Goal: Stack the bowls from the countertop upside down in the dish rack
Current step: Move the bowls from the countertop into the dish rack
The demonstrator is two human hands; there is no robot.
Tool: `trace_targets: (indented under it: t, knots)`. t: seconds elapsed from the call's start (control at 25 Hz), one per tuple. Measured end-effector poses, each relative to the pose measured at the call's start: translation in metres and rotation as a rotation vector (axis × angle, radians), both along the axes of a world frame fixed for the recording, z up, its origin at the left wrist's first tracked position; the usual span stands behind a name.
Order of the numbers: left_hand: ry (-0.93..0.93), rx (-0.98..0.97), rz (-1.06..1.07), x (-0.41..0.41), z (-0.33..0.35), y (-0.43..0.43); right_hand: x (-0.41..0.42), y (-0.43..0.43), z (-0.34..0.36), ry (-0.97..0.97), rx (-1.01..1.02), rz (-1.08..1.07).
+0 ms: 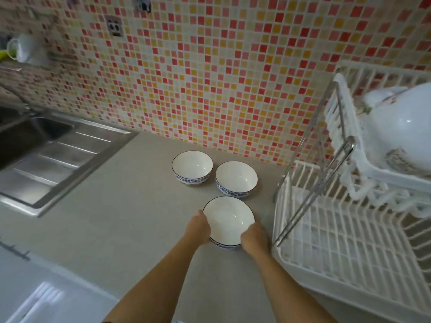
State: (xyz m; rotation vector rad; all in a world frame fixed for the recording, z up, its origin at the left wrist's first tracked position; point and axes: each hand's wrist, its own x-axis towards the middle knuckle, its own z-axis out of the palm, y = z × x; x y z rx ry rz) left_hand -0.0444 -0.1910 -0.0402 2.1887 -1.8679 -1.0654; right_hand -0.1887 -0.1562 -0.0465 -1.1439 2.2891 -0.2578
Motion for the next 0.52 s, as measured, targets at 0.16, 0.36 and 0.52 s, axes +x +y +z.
trace_targets:
  t: [0.16,0.36,0.52]
  knots:
    - [-0.052,-0.011,-0.023,0.002,0.012,-0.001,0.005,0.004,0.01,-0.011,-0.018,0.03]
    - [0.04,-0.199,0.001,0.029,0.087,-0.002,0.032,-0.004,0.07,-0.143,-0.218,0.026]
    - [0.12,-0.455,0.065,0.055,0.174,0.013,0.058,0.004,0.16,-0.146,-0.46,0.037]
